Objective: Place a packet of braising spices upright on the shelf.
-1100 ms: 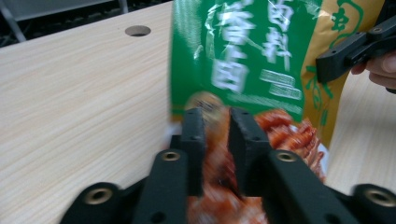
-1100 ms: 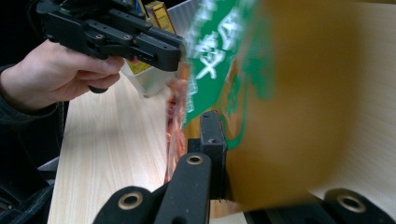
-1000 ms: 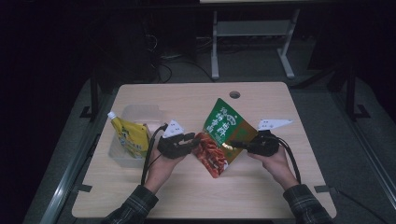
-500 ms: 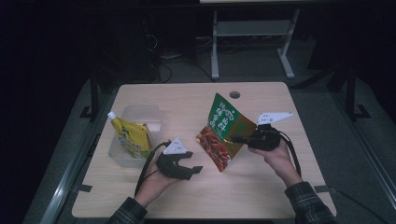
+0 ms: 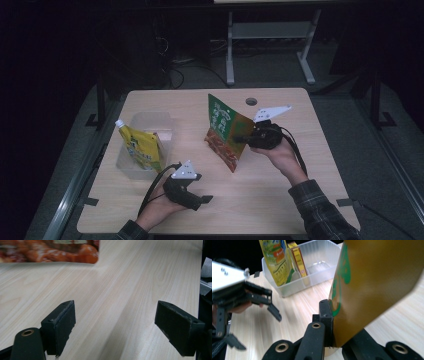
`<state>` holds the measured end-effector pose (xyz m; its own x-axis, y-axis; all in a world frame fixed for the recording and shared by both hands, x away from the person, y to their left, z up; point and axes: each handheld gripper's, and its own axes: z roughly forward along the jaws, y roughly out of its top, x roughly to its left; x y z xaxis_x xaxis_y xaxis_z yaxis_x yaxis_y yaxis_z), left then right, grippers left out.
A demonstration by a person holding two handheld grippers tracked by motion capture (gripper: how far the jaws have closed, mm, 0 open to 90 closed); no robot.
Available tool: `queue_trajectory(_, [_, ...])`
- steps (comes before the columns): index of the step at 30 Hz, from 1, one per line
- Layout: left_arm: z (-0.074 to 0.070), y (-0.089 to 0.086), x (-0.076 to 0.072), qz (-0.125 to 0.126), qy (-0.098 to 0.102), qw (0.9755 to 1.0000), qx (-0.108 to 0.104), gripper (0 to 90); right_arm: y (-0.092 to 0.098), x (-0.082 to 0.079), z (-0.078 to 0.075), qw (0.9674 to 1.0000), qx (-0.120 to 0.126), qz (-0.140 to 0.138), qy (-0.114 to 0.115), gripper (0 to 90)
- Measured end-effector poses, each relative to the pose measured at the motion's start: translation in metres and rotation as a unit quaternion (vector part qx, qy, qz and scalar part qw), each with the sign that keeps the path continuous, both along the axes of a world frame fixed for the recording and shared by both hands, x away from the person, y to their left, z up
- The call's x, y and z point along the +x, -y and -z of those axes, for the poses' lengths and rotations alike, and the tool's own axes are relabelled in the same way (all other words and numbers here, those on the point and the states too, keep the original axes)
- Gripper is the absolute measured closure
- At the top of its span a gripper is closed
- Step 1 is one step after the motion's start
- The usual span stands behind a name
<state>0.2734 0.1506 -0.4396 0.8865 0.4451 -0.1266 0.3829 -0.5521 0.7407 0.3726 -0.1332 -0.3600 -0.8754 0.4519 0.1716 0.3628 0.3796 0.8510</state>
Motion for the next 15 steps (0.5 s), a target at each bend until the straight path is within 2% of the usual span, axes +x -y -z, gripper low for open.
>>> queue_trajectory(9, [0.006,0.004,0.002,0.006,-0.007,1.0000,0.003,16.3,-0.034,0.018,-0.026,0.9997,-0.001,-0.014,0.019,89.7])
queue_trajectory(12, [0.007,0.005,0.003,0.012,0.001,0.9999,0.006,16.3,-0.046,0.025,-0.034,0.9995,0.003,-0.020,0.023,89.6])
queue_trajectory(15, [0.008,0.007,0.001,0.011,-0.009,0.9999,0.004,16.4,-0.057,0.033,-0.041,0.9993,0.005,-0.025,0.026,89.7])
